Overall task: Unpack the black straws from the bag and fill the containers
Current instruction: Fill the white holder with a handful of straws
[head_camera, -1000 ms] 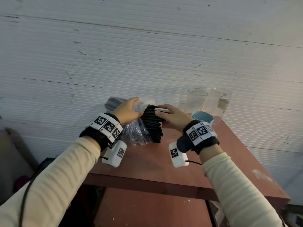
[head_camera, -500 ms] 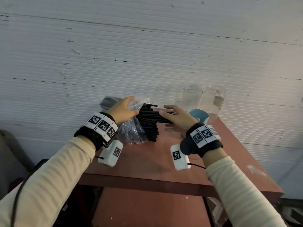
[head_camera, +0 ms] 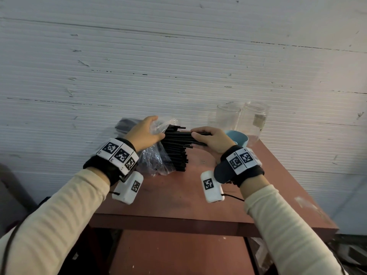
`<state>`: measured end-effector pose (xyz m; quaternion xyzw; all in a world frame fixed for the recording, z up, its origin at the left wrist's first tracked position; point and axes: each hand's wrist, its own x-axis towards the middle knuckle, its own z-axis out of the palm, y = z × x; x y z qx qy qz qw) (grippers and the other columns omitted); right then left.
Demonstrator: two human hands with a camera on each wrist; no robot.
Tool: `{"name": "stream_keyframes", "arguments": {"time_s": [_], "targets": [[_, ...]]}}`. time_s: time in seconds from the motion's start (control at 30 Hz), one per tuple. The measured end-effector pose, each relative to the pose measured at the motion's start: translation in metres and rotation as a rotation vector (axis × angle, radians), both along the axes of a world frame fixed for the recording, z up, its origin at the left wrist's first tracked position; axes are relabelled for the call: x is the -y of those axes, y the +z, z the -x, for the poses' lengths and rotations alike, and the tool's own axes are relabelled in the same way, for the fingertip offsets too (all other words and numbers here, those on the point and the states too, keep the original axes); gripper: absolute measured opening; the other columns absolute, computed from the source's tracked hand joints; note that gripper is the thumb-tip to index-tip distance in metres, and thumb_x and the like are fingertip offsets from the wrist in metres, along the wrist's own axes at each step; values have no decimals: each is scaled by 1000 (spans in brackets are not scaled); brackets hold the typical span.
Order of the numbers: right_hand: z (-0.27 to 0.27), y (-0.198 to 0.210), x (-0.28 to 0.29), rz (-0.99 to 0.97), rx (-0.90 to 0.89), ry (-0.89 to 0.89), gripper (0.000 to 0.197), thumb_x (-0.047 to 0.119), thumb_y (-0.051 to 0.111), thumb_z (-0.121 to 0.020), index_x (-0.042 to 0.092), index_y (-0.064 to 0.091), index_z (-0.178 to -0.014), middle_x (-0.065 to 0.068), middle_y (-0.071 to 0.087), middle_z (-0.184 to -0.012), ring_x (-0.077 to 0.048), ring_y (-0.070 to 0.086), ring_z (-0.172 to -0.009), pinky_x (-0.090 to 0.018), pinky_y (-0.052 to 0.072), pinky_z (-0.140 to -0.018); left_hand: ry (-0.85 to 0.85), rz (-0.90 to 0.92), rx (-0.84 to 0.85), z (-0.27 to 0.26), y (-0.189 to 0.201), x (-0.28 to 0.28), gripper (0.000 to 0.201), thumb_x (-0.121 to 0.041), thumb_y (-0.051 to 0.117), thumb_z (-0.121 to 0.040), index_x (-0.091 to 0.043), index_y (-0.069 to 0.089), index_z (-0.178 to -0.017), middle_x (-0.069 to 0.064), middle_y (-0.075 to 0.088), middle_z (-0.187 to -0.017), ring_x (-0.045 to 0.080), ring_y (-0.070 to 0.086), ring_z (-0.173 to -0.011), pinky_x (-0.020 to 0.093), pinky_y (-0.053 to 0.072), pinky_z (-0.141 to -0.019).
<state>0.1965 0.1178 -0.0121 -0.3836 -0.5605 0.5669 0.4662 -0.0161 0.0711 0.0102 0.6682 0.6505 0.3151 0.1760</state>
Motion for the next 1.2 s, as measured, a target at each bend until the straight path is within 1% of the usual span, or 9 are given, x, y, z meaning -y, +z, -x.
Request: {"name": "stream_keyframes", "arguments": {"time_s": [0.2,0.33,0.43,0.53,0.6,0.73,0.87,1.03,1.2], "targets": [[-23,12,6,-28,32,-23,23,-3,59,-91,-9,60,-113,-14,62,-96,-19,64,-83,-21,59,-68,-67,-259,-103,-26,7,-1,71,-32,68,-89,-13,33,-148,3,32,-155,19,30,-142,29,23,-113],[-37,22,14,-135,146,-35,19,-1,62,-90,-4,63,-109,-18,62,-103,-23,66,-87,-29,60,-75,-281,-161,-313,-58,14,-6,81,-47,74,-79,-23,37,-146,-4,42,-149,15,41,-135,22,29,-104],[-45,30,23,-201,220,-50,19,0,63,-89,-1,64,-108,-17,64,-102,-21,68,-83,-29,60,-74,-311,-47,-441,-77,15,-20,76,-48,79,-71,-23,46,-135,-1,59,-127,19,56,-113,32,44,-96],[-54,41,37,-271,319,-77,20,6,65,-90,3,65,-110,-17,66,-106,-17,70,-77,-22,58,-67,-325,-66,-457,-89,15,-27,48,-41,76,-77,-18,56,-115,3,66,-103,22,62,-96,38,49,-86],[-62,52,48,-312,403,-109,20,15,64,-92,9,65,-111,-13,69,-103,-13,71,-71,-19,57,-62,-328,-119,-388,-95,18,-28,33,-36,71,-82,-19,61,-108,1,67,-96,21,63,-92,38,50,-84],[-83,80,67,-487,540,-233,33,45,65,-87,33,61,-118,1,66,-104,-12,66,-95,-29,55,-86,-360,-238,-112,-113,29,-22,22,-31,69,-84,-21,65,-104,-2,70,-91,15,65,-87,33,52,-82],[-85,104,80,-816,403,-342,37,28,67,-89,26,57,-125,5,58,-117,-6,55,-111,-15,47,-91,-437,-237,211,-143,38,-7,15,-33,72,-84,-29,59,-79,-13,62,-69,-6,60,-59,6,43,-58],[-74,101,70,-990,485,-368,26,13,61,-90,16,62,-115,5,61,-111,-4,57,-106,-18,46,-93,-450,-74,547,-166,14,-3,26,-32,78,-79,-10,68,-91,7,73,-84,17,71,-82,35,55,-89],[-73,56,55,-894,776,-295,15,18,64,-89,14,66,-103,3,62,-104,-8,56,-96,-8,40,-85,-450,181,624,-164,-27,-14,55,-40,84,-58,-11,71,-103,7,74,-102,20,69,-102,46,49,-101]]}}
